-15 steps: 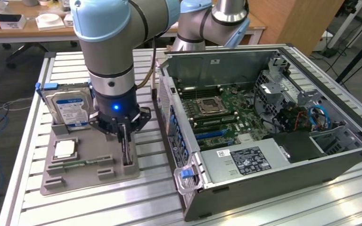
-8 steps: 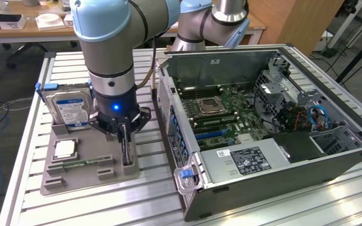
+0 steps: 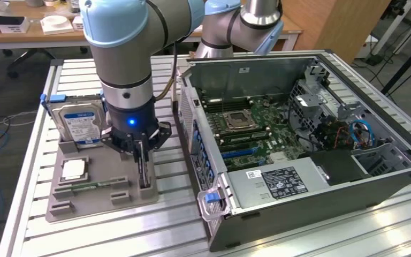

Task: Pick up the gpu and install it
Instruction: 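Pick up the gpu and move the gpu toward the slot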

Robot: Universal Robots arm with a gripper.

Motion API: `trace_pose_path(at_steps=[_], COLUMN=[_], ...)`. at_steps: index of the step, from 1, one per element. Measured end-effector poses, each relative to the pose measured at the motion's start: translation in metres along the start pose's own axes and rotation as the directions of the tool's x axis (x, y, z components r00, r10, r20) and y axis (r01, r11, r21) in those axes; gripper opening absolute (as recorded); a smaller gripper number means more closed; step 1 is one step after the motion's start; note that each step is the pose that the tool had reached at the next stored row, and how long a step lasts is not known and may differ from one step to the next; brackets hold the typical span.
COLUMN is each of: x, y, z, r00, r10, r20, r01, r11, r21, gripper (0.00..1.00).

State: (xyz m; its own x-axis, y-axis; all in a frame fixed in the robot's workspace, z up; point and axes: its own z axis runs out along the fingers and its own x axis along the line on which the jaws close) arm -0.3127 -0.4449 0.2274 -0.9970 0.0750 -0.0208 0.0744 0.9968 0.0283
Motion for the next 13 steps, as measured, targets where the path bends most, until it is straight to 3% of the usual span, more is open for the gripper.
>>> trace_pose_path(at_steps=[13], x=[-0.0001], y=[0.0001], z=[-0.0045], r00=[1.0000], r10=[0.000], r20=[-0.0002], r01=[0.000], r11=[1.0000], r21=[0.0001], gripper=[0.27])
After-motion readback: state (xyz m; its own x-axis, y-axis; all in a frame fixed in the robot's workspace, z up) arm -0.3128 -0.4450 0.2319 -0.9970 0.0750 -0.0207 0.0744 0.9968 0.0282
